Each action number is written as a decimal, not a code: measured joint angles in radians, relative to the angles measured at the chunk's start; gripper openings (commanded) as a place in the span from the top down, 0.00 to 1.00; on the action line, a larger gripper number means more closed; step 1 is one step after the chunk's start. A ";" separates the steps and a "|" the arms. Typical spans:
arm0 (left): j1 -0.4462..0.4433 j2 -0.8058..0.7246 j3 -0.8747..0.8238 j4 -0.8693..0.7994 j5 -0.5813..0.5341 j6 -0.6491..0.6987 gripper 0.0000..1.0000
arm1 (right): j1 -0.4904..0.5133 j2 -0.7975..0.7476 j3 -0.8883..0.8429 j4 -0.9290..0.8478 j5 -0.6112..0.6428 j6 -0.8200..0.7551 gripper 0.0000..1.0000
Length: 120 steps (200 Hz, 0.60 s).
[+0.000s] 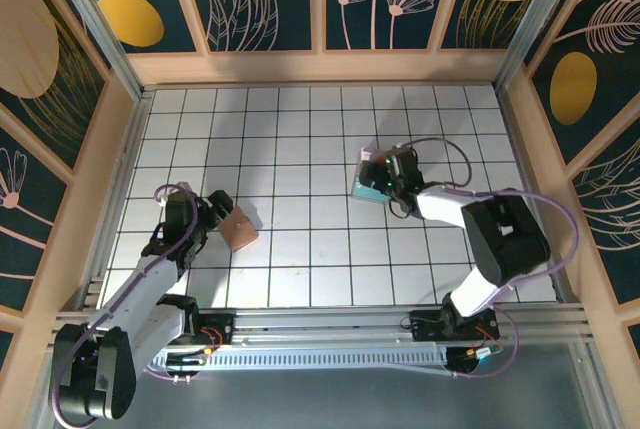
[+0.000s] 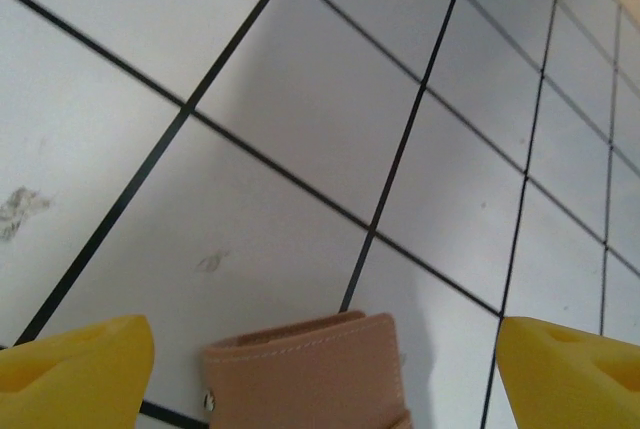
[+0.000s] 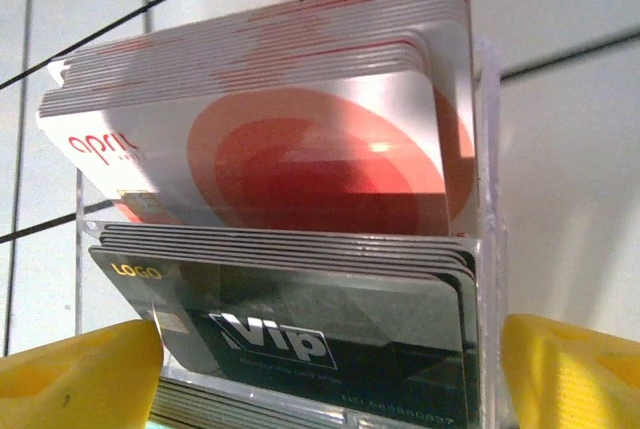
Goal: Take the credit cards out of the card holder
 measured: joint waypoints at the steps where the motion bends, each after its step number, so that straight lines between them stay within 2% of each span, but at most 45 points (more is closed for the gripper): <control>1: 0.000 0.002 0.000 -0.001 0.001 0.000 0.11 | 0.001 0.004 0.004 0.000 0.000 -0.003 0.16; 53: -0.002 0.015 0.001 -0.016 0.024 0.002 0.12 | 0.013 0.153 0.173 0.002 -0.084 -0.139 0.18; 120: -0.008 0.026 0.001 -0.022 0.077 0.008 0.16 | 0.082 0.299 0.341 0.011 -0.149 -0.150 0.19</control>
